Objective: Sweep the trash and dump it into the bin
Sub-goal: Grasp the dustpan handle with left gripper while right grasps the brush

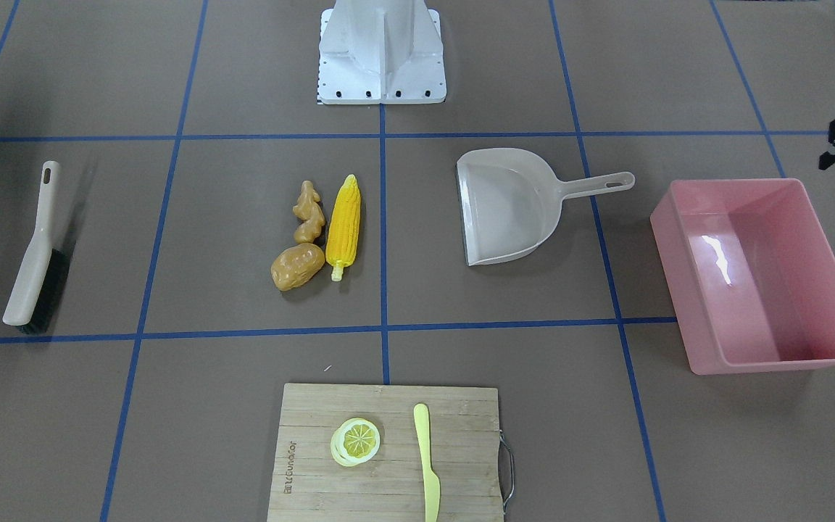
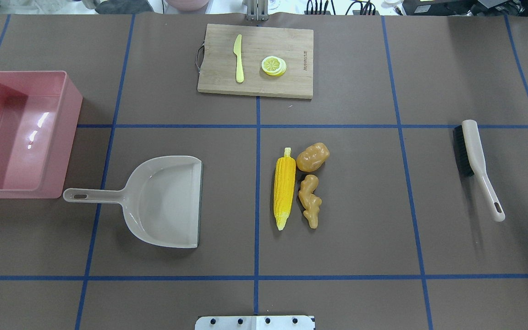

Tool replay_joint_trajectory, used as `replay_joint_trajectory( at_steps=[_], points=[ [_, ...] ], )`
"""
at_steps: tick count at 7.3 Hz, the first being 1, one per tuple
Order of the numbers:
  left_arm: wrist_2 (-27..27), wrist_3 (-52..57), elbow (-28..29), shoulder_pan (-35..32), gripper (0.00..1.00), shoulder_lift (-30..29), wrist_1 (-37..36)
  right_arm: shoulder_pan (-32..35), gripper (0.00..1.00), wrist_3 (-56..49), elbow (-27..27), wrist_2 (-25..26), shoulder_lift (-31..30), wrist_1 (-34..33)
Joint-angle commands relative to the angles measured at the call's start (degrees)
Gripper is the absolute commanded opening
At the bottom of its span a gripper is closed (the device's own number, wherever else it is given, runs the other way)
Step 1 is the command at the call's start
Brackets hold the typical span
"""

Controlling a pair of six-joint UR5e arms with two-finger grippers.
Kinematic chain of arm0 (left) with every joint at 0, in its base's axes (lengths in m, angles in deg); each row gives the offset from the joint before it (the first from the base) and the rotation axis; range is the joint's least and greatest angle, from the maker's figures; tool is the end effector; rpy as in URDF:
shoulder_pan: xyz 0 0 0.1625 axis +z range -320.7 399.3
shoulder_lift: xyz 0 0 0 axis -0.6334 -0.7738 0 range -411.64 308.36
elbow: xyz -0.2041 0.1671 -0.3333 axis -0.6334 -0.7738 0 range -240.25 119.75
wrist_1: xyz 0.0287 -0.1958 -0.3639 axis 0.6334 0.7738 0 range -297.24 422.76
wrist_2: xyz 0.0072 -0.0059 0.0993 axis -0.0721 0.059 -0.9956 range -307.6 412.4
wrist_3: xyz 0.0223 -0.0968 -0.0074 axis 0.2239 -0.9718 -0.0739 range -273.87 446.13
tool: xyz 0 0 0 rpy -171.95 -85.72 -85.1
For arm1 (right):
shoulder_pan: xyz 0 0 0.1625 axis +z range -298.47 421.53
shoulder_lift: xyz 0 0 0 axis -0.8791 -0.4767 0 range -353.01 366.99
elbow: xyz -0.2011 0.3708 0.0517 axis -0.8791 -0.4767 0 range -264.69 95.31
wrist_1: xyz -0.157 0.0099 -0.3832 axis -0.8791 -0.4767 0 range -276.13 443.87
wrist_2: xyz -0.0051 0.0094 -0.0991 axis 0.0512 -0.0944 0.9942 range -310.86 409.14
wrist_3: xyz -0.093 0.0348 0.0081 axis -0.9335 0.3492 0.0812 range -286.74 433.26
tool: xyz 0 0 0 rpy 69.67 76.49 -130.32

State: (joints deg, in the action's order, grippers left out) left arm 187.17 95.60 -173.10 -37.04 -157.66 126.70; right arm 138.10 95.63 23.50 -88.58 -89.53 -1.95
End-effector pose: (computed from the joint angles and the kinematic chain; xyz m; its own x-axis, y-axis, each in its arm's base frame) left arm 0.0651 -0.5353 0.3718 0.6062 0.4709 -0.6410 -0.3346 0.8821 0.3315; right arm -0.0466 -0.4516 0.5426 0.6467 0.0298 0.7622 -0.0245 0.9995 -0.0182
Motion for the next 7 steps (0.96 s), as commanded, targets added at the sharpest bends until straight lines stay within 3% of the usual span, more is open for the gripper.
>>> replay_joint_trajectory(
  at_steps=[1, 3, 5, 7],
  points=[
    [-1.35, 0.02, -0.79, 7.33, 1.0, -6.29, -2.95, -13.33, 1.0, 13.88, 5.68, 7.68, -0.25, 0.12],
    [-5.19, 4.22, -0.27, 16.34, 1.0, -5.08, 8.15, -17.76, 1.0, 18.56, 6.33, 10.17, -0.69, 0.12],
    [-8.47, 4.24, -2.02, 25.67, 1.0, -5.16, 8.92, -19.35, 1.0, 18.24, 5.63, 12.2, -1.74, 0.12],
    [-13.03, 4.24, -3.17, 30.89, 1.0, -4.99, 12.25, -19.53, 1.0, 18.85, 1.87, 11.77, -2.1, 5.1]
  ],
)
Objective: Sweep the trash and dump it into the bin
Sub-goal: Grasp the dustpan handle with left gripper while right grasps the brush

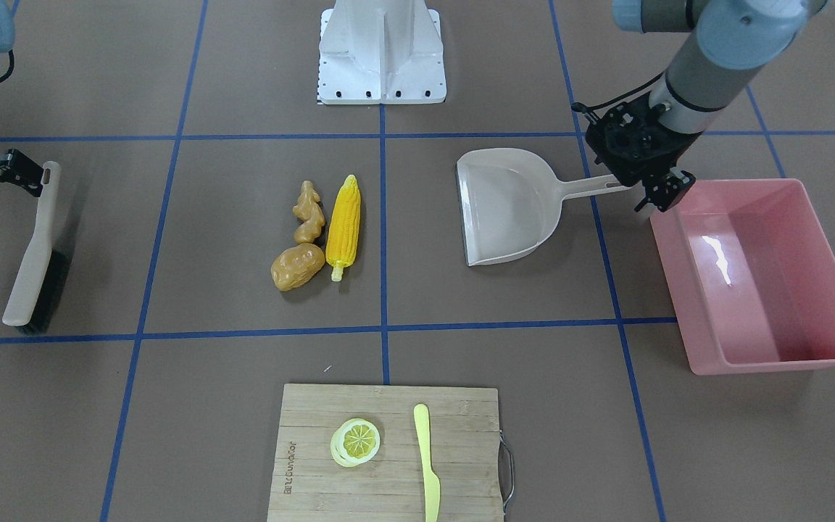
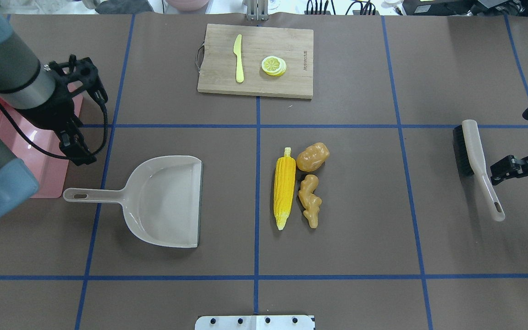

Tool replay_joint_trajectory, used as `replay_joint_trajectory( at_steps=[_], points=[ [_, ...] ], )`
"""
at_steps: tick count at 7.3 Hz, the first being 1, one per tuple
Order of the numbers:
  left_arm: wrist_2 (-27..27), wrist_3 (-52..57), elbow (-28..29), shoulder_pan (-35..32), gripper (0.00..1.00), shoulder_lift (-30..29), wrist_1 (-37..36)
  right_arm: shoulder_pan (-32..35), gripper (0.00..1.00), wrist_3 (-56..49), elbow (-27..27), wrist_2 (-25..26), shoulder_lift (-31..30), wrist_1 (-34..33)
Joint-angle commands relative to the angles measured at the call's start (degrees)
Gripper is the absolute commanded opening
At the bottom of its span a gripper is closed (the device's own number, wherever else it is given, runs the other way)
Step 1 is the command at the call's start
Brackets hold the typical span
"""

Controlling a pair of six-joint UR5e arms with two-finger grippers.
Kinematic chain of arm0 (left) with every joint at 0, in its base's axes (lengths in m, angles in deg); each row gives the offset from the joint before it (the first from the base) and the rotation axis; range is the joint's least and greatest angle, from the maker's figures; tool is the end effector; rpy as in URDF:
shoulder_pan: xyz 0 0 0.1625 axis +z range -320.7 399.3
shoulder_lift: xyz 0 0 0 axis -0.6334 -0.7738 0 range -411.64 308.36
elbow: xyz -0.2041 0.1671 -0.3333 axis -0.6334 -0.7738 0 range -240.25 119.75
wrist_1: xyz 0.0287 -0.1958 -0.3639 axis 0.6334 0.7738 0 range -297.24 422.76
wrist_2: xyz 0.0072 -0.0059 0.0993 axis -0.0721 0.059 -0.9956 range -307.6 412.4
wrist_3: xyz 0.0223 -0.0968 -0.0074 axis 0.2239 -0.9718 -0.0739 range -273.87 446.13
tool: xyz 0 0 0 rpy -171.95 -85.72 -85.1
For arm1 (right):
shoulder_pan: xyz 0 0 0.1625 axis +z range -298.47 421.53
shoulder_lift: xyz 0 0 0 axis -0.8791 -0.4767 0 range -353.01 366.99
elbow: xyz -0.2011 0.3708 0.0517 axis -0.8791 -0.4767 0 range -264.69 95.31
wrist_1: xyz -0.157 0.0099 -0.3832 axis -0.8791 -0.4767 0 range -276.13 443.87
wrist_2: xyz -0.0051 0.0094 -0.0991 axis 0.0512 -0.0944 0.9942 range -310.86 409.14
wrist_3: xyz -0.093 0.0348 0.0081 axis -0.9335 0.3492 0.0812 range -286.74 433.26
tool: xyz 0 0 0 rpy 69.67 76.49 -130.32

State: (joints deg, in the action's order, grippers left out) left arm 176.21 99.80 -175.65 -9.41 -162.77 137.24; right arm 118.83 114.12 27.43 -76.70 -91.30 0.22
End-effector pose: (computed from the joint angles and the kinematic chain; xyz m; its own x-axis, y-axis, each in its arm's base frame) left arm 0.3051 -0.4655 0.2939 0.2892 0.8942 -0.3417 -0.6525 0.4453 0.6132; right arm -0.1751 -0.4116 0.5307 0.7651 0.0569 0.6414 0.0087 0.9951 -0.0986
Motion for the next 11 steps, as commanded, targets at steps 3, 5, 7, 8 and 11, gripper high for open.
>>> replay_joint_trajectory(
  at_steps=[3, 5, 7, 8, 11],
  points=[
    [-4.36, 0.04, -3.6, 5.65, 0.99, 9.82, 14.2, -2.97, 0.99, 0.62, -4.09, 0.07, 0.2, 3.93],
    [-4.54, 0.04, -3.87, 7.56, 0.99, 12.86, 18.42, -4.91, 0.99, 2.56, -4.27, 0.25, 0.21, 4.1],
    [-6.29, 0.04, -3.87, 9.94, 0.99, 12.6, 18.5, -6.31, 0.99, 2.56, -4.54, 0.34, 0.38, 4.01],
    [-10.13, 0.12, -4.48, 13.17, 0.99, 12.51, 18.59, -6.76, 0.96, 2.56, -4.54, 0.34, 0.47, 4.1],
    [-13.15, 5.72, -4.14, 14.7, 0.99, 13.04, 18.42, -7.02, 0.75, 2.47, -4.54, 0.07, 0.73, 4.1]
  ],
)
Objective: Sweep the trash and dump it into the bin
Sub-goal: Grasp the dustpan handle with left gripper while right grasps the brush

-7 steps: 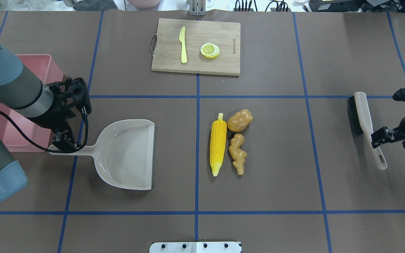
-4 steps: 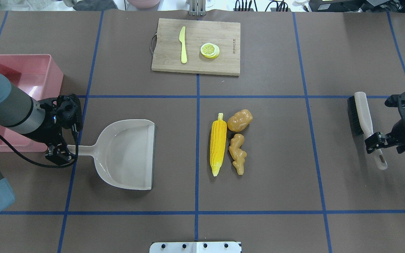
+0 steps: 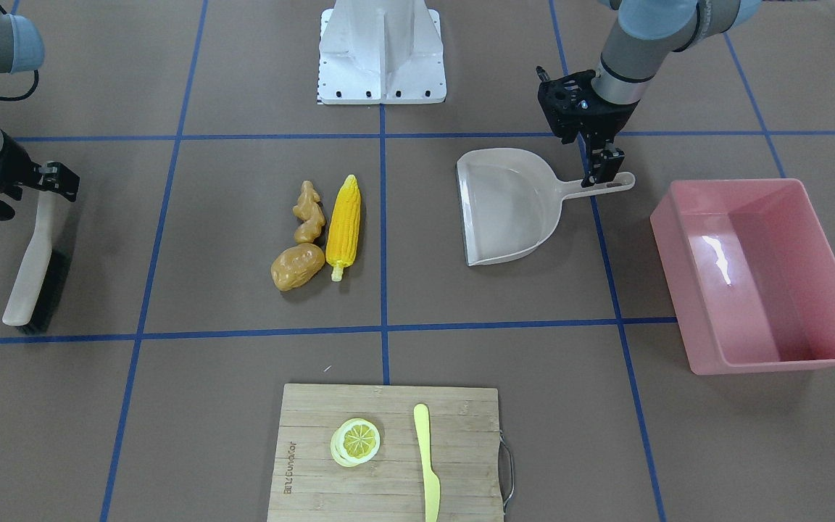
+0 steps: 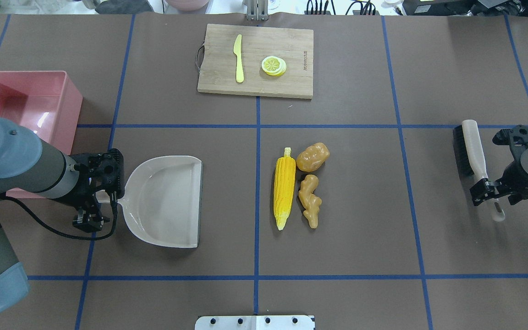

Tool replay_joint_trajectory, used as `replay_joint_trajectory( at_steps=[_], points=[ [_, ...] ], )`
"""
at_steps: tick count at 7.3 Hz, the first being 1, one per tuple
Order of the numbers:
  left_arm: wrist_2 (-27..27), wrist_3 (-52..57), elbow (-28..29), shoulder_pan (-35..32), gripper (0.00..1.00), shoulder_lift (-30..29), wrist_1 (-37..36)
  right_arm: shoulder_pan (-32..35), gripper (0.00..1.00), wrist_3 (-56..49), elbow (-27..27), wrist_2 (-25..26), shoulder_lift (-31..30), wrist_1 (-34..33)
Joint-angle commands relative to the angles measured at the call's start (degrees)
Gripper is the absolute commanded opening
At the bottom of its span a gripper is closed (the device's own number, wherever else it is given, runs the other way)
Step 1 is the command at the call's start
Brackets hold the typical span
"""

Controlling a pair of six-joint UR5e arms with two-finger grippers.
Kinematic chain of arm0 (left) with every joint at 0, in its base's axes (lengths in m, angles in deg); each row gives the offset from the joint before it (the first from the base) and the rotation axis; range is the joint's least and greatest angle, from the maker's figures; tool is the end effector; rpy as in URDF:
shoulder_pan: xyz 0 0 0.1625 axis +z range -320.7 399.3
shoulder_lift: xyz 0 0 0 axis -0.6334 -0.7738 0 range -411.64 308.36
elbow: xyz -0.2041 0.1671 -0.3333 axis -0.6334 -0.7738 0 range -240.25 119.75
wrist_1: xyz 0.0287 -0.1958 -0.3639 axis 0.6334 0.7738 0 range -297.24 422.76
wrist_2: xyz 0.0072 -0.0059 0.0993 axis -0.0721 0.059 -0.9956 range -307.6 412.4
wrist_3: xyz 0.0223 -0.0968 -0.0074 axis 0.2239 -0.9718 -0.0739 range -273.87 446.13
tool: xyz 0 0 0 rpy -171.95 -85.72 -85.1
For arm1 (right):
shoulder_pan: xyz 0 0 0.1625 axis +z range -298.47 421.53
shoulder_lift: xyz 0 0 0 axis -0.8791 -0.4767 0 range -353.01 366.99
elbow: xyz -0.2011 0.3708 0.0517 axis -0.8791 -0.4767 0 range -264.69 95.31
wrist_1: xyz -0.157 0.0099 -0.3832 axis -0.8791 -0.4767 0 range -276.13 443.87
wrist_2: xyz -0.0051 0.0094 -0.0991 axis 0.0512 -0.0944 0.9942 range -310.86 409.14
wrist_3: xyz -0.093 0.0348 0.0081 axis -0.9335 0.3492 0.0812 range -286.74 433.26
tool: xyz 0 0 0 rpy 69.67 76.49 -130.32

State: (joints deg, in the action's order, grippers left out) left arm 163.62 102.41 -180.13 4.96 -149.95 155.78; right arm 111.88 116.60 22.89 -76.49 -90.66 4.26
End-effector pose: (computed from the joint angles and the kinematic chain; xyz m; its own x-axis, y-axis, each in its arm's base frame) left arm 0.3628 -0.3657 0.3448 0.1416 0.9869 -0.0768 -0.6886 0.1539 0.7086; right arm -0.2301 -0.3956 0.5574 0.7719 0.0050 0.6357 0.0943 0.9880 -0.1223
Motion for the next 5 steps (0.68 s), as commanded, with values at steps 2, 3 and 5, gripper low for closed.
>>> replay_joint_trajectory(
  at_steps=[2, 3, 5],
  points=[
    [-0.57, 3.32, 2.71, 0.5, 0.99, 0.13, 0.14, -0.08, 0.48, -0.62, -0.18, -0.32, 0.09, -0.03],
    [-0.48, 3.4, 3.59, 0.5, 0.99, 0.31, 0.23, 0.01, 0.3, -0.62, -0.27, -0.32, 0.01, -0.03],
    [-0.39, 3.84, 5.87, 0.5, 0.99, 0.05, 0.4, -0.08, 0.0, -0.8, -0.27, -0.32, 0.09, -0.03]
  ],
)
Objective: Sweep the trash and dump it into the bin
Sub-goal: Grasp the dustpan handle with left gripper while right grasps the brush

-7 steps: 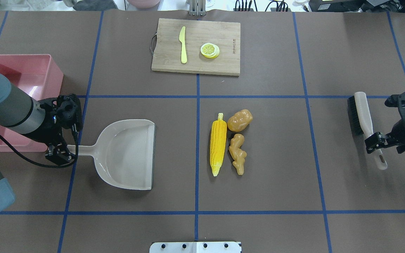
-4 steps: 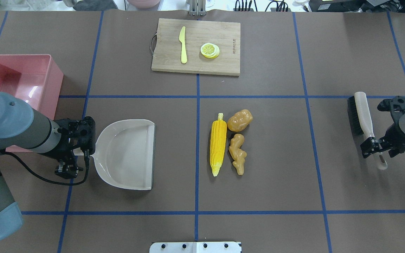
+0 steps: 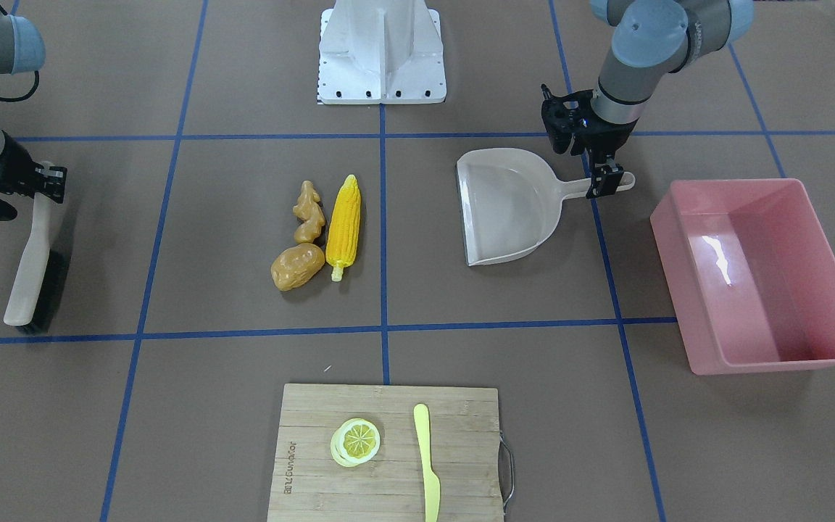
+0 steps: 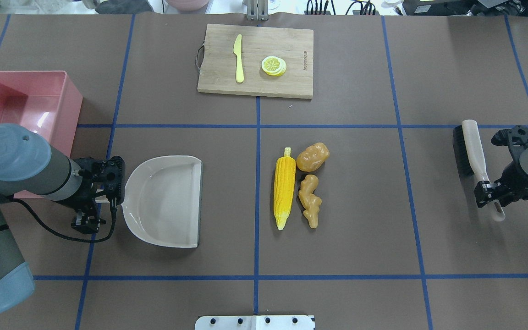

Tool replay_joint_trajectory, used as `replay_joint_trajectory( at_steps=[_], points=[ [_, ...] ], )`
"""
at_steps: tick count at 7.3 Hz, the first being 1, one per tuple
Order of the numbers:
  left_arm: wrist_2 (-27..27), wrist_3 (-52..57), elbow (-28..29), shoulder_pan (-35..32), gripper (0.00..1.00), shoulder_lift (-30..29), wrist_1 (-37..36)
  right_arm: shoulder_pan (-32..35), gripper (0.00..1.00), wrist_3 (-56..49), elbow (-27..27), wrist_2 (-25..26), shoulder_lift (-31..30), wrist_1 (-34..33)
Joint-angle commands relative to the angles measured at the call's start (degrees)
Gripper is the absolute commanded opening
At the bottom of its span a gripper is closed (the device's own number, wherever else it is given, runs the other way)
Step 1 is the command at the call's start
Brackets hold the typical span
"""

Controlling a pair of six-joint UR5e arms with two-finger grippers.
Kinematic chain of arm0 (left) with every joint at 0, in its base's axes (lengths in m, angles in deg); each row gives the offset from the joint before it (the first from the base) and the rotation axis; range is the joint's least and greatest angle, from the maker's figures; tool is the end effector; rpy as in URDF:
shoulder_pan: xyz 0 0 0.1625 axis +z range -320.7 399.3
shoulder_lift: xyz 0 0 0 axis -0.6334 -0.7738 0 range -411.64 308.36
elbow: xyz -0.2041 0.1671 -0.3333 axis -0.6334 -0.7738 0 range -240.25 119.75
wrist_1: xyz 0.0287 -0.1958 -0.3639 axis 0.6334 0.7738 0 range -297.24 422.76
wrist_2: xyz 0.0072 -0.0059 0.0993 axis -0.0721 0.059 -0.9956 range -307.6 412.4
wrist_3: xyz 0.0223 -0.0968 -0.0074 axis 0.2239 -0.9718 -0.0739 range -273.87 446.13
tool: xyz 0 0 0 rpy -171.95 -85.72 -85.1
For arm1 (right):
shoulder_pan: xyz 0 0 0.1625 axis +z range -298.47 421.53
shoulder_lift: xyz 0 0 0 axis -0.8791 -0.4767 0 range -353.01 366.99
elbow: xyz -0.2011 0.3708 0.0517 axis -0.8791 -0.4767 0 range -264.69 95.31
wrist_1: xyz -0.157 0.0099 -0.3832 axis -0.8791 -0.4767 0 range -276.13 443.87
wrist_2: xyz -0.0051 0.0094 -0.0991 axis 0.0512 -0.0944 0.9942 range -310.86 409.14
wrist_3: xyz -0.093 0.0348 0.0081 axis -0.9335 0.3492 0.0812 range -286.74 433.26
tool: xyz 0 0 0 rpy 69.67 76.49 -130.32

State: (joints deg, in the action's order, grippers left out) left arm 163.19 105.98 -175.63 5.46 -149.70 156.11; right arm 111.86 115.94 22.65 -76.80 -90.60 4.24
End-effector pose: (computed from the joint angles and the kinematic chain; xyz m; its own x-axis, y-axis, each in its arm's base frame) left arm 0.3794 -0.3723 0.3821 0.0977 0.9931 -0.0641 -0.7426 0.1157 0.6597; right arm -0.2308 -0.3955 0.5588 0.7697 -0.0043 0.6384 0.1056 0.9871 -0.1207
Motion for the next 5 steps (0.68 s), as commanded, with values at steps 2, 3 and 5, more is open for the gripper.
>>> replay_joint_trajectory(
  at_steps=[2, 3, 5],
  points=[
    [0.04, 0.19, 4.88, 0.01, 0.99, -0.2, 4.0, 0.03, 0.0, -0.06, 0.33, -0.09, 0.02, 0.09],
    [0.04, 0.19, 5.25, 0.01, 0.99, 0.14, 4.9, 0.03, 0.0, 0.03, 0.5, -0.09, 0.11, 0.0],
    [0.56, 0.27, 6.56, 0.09, 0.95, -0.2, 5.26, 0.12, 0.0, 0.12, 0.68, -0.27, 1.95, -0.09]
  ],
)
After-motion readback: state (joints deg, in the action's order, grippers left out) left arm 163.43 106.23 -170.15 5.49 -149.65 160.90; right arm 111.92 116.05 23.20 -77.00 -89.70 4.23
